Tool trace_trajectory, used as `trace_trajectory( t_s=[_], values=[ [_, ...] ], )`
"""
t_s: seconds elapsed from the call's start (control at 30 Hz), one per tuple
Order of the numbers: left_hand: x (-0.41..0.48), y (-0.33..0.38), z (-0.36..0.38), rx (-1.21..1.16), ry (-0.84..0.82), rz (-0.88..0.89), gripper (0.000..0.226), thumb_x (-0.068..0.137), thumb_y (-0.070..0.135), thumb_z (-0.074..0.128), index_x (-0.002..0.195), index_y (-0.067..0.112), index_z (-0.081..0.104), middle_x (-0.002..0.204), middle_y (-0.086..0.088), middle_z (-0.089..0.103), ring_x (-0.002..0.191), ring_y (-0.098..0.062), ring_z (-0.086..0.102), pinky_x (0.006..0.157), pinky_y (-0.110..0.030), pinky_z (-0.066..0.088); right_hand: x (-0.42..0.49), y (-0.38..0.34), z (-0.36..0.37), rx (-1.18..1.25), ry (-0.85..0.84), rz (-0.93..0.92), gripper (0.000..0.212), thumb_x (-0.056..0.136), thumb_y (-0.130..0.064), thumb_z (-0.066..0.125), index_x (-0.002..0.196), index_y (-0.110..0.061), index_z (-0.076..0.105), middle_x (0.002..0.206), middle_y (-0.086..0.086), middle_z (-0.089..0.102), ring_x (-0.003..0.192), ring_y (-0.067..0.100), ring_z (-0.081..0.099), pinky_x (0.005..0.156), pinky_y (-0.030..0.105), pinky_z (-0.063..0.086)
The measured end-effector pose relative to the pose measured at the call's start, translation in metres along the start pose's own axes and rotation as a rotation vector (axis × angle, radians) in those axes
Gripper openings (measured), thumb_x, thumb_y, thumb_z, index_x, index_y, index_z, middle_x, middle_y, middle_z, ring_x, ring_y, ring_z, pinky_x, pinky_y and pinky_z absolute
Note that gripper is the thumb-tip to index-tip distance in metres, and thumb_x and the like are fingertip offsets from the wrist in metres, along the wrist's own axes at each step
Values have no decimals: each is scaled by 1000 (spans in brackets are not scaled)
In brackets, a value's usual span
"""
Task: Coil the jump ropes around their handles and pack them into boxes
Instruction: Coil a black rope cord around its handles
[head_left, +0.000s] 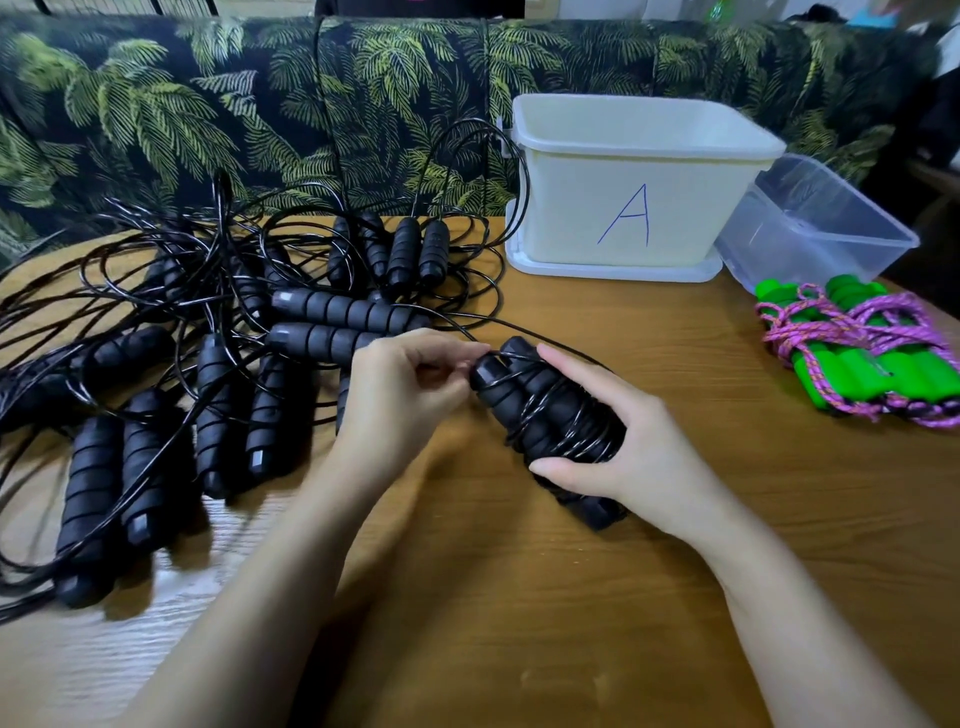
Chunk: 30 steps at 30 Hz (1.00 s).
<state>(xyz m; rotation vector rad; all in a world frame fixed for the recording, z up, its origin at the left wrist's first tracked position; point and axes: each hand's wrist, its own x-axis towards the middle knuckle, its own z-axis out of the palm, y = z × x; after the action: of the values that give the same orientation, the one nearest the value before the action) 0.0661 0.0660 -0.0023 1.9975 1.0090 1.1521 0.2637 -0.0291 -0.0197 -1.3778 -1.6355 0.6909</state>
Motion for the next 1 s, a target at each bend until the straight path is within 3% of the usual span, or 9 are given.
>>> trace_trajectory(
  t_s=[0.1, 0.2, 0.3, 0.47, 0.6, 0.73, 0.83, 1.0],
  values=[
    [0, 3, -1, 9, -59, -38, 31, 83, -10, 64, 99, 14, 77, 96, 10, 73, 92, 2, 68, 82, -10, 47, 0, 0, 0, -27, 10, -8, 90, 66, -10, 91, 143, -32, 50, 131, -16, 60, 124, 0, 53, 103, 11, 35],
    [2, 5, -8, -56, -118, -143, 25, 91, 0, 62, 105, 15, 77, 101, 7, 75, 98, -1, 68, 89, -19, 51, 0, 1, 1, -70, 33, -51, 90, 65, -10, 91, 143, -30, 50, 134, -16, 58, 128, 2, 51, 106, 14, 35],
    [3, 7, -14, -32, -161, -100, 19, 93, 10, 66, 108, 14, 77, 105, 5, 71, 98, -3, 66, 89, -17, 48, 1, 1, 1, -101, 29, -79, 91, 65, -12, 91, 143, -32, 49, 137, -19, 55, 130, 1, 49, 106, 12, 33],
    [-1, 9, -10, -10, -78, -53, 35, 75, 33, 75, 102, 10, 77, 96, 5, 75, 90, -1, 70, 83, -14, 52, -1, 1, 0, -190, 35, -108, 92, 67, -18, 90, 145, -38, 46, 137, -22, 53, 130, 6, 50, 107, 21, 39],
    [0, 6, -10, -154, -95, -204, 14, 85, 11, 74, 99, 12, 78, 90, 2, 77, 88, -12, 73, 79, -22, 57, -2, 3, -7, -235, 31, -131, 92, 68, -20, 90, 146, -42, 44, 139, -19, 52, 129, 10, 52, 104, 29, 43],
    [0, 8, -13, -468, -208, -398, 19, 89, -8, 62, 97, 7, 71, 85, -9, 76, 80, -15, 72, 72, -22, 59, -1, 2, -8, -168, 4, -144, 90, 68, -15, 90, 145, -33, 47, 137, -16, 54, 130, 10, 51, 106, 20, 39],
    [2, 10, -17, -618, -256, -489, 17, 90, -9, 57, 94, 4, 66, 84, -11, 75, 80, -15, 73, 73, -24, 60, -1, -1, -12, -81, -39, -144, 88, 67, -12, 91, 143, -30, 49, 133, -17, 57, 130, 10, 51, 104, 13, 35],
    [5, 12, -20, -775, -346, -683, 20, 92, -10, 50, 93, 6, 63, 82, -6, 75, 74, -10, 72, 65, -17, 57, -4, -6, -14, 106, -92, -107, 86, 64, -21, 88, 139, -42, 52, 130, -20, 60, 126, 6, 54, 101, 11, 37]
  ],
)
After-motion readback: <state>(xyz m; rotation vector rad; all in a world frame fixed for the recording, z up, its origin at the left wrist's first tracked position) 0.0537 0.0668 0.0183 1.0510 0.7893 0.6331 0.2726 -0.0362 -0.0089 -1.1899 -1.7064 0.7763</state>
